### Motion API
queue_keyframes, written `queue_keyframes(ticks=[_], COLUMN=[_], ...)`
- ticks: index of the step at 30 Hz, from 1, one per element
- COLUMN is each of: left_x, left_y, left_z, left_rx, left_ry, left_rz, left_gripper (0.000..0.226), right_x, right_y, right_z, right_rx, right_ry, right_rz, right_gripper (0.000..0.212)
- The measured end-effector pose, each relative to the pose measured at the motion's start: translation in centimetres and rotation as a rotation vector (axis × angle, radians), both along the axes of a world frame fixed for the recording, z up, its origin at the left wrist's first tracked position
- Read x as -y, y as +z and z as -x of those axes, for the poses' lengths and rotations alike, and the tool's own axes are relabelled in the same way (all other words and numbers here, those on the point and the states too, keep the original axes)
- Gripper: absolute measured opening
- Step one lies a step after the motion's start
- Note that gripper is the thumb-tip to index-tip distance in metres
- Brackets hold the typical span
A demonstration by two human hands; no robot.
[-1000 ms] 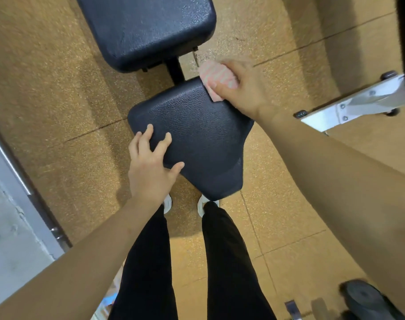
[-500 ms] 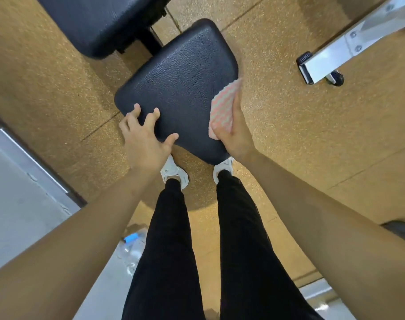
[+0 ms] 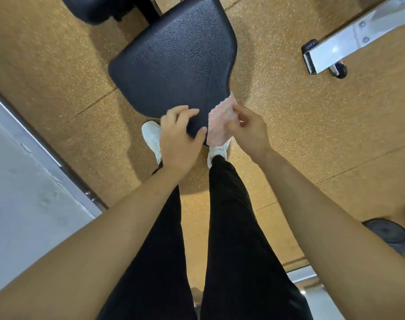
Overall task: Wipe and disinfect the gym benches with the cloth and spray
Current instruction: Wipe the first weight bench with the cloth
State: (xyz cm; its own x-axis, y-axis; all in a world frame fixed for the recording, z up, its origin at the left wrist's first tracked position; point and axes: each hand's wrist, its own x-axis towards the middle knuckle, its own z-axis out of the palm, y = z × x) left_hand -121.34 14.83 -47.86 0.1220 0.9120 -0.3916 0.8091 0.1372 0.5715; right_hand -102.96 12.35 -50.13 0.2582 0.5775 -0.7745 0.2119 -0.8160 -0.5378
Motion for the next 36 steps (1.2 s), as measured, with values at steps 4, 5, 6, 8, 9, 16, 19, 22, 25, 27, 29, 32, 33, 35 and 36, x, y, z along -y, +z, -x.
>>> queue_keyframes(ticks=[4,5,6,8,9,16,19,22,25,27,29,32,33,35,36], left_x=[1.3,1.2,1.1,1.1,1.3,3.6,3.0,2.0,1.5,1.5,1.8,2.3,2.2,1.6,1.0], left_y=[-1.4,-2.0,-2.7,-3.8,-4.1,-3.4,-2.9,-2.3,-1.4,-0.8,-0.5,-0.1,-0.1,-0.7,-1.1], left_z=[-3.3,-3.7,-3.9,-3.6,-3.2,0.6,1.7,1.7,0.1,-1.4,-2.9,-5.1,-5.7,-6.0,-5.8], left_rx=[-0.085,-0.151,-0.201,-0.225,-0.221,-0.039,-0.041,-0.007,0.020,0.085,0.218,0.417,0.477,0.571,0.577], left_ry=[-0.323,-0.387,-0.417,-0.413,-0.408,0.008,0.233,0.447,0.788,1.092,1.373,1.498,1.463,1.387,1.366], left_rz=[-0.066,-0.094,-0.125,-0.185,-0.210,0.036,0.122,0.169,0.270,0.406,0.573,0.711,0.713,0.700,0.714], left_gripper=[0.048,0.050,0.049,0.037,0.029,0.009,0.009,0.015,0.032,0.032,0.030,0.034,0.037,0.057,0.067], right_x=[-0.7,-1.0,-1.2,-1.6,-1.7,0.6,1.1,1.4,1.2,0.9,0.7,0.4,0.3,0.0,-0.4], right_y=[-0.2,-0.3,-0.3,-0.5,-0.5,-0.3,0.2,0.5,0.9,1.1,1.1,0.9,0.9,1.1,1.2], right_z=[-2.2,-2.5,-2.7,-2.7,-2.4,0.2,0.3,0.6,0.8,0.8,0.8,0.8,0.7,0.5,0.4], right_rx=[-0.108,-0.104,-0.093,-0.061,-0.036,0.046,0.076,0.181,0.270,0.291,0.290,0.296,0.298,0.309,0.326], right_ry=[-0.038,-0.020,-0.008,0.005,0.011,-0.109,0.092,0.448,0.663,0.727,0.756,0.770,0.763,0.746,0.745], right_rz=[-0.006,-0.011,-0.017,-0.027,-0.032,-0.047,-0.124,-0.210,-0.269,-0.272,-0.278,-0.307,-0.331,-0.372,-0.381], right_gripper=[0.041,0.039,0.037,0.033,0.030,0.015,0.027,0.043,0.050,0.050,0.046,0.039,0.037,0.039,0.044])
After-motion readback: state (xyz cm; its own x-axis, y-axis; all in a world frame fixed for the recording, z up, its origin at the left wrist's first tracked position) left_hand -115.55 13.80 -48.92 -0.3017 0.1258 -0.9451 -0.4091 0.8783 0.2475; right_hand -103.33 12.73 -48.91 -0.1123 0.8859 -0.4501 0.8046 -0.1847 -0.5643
